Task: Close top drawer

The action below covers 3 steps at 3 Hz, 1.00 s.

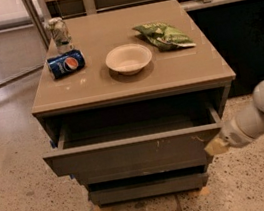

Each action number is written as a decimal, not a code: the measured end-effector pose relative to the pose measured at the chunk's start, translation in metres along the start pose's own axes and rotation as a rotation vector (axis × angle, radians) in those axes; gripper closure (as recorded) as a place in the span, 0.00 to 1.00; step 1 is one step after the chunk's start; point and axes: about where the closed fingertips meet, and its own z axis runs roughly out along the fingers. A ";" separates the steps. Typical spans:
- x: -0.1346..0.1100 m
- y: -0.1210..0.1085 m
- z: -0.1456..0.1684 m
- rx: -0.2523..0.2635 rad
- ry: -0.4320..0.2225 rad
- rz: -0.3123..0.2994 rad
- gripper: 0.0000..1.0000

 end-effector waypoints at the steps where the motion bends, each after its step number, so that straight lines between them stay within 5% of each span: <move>1: -0.012 -0.003 0.009 0.007 -0.004 -0.022 1.00; 2: -0.055 -0.018 0.034 0.053 -0.027 -0.088 1.00; 3: -0.059 -0.018 0.037 0.059 -0.029 -0.096 1.00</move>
Offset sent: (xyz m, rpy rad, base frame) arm 0.1480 0.0768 -0.0162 -0.0970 -0.2283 0.1030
